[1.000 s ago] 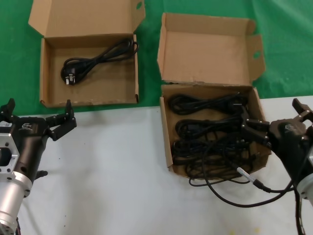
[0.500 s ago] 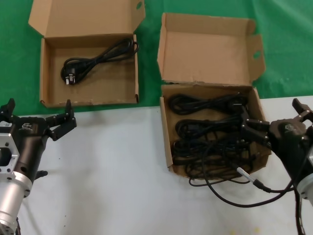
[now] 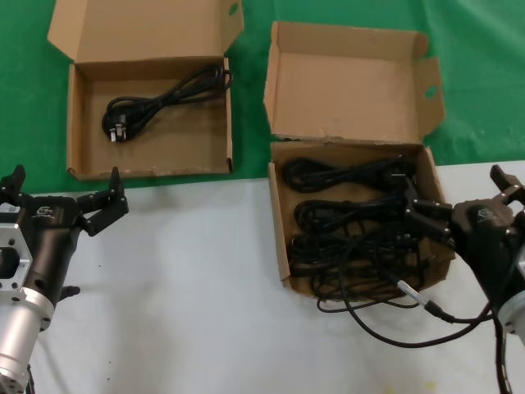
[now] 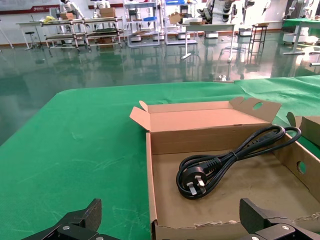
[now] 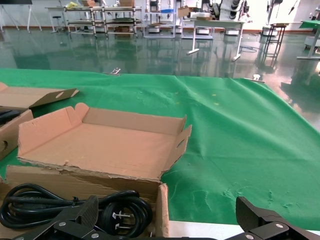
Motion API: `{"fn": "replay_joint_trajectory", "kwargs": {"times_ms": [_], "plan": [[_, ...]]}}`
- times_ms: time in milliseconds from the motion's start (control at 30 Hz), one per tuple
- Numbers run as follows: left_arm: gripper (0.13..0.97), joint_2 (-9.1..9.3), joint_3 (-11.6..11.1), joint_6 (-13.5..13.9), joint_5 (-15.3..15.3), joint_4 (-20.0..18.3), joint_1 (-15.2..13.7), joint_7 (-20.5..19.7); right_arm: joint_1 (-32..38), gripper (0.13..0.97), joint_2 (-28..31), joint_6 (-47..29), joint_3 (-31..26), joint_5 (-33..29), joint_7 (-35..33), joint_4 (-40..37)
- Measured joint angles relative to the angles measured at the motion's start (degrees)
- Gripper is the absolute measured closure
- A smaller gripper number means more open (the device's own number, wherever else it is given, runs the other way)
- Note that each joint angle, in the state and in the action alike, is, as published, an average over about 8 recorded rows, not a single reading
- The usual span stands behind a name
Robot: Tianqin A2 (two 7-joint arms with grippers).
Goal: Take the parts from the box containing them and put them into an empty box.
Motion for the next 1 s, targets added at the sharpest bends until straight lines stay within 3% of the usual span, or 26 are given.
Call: {"fn": "replay_joint_trajectory", "kwargs": {"times_ms": [1000], "plan": [[0.132, 0.0, 0.0, 0.0, 0.0, 0.0, 0.0, 0.0, 0.0, 0.129, 0.0, 0.0, 0.0, 0.0, 0.0, 0.0]]}}
